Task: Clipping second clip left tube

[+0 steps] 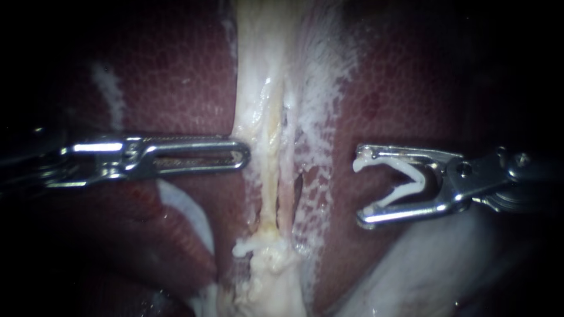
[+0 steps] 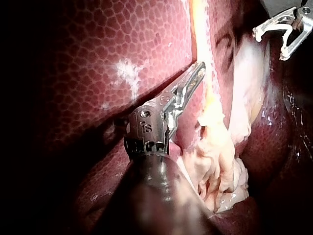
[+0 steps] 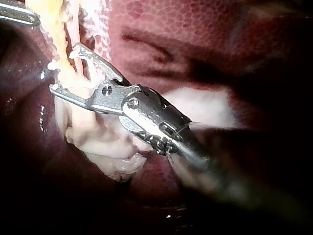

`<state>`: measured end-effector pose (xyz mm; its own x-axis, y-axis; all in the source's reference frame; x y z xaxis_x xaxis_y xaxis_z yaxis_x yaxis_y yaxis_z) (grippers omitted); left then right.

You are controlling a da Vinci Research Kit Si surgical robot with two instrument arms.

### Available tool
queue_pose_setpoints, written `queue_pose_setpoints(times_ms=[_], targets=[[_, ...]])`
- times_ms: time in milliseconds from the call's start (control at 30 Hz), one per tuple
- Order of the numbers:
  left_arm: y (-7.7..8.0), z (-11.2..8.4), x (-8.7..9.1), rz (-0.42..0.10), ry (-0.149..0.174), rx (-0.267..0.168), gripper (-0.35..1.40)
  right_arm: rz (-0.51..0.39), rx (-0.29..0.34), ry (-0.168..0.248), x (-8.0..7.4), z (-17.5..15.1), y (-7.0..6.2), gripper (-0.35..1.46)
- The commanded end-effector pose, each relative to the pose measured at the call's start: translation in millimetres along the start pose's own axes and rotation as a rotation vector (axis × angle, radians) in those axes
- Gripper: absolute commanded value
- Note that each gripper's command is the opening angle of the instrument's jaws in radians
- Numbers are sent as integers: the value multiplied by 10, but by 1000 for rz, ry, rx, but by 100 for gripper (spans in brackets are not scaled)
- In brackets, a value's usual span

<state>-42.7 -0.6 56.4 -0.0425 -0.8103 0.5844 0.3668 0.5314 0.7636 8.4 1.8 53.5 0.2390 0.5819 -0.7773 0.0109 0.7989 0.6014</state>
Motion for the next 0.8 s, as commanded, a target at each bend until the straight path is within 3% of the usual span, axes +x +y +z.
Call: queue_pose_setpoints(times_ms=[33,267,467,800], targets=[[0,0,0,0,0,-1,-35,0,0,0,0,0,0,60],[-2,-4,-7,-4,1,2,-35,26,2,1,-5,4,-1,60],[-9,-17,-26,-15,5,9,-35,78,10,-3,-24,21,-1,60],[-23,-46,-61,-31,-25,14,-35,133,35,-89,-57,58,5,58]])
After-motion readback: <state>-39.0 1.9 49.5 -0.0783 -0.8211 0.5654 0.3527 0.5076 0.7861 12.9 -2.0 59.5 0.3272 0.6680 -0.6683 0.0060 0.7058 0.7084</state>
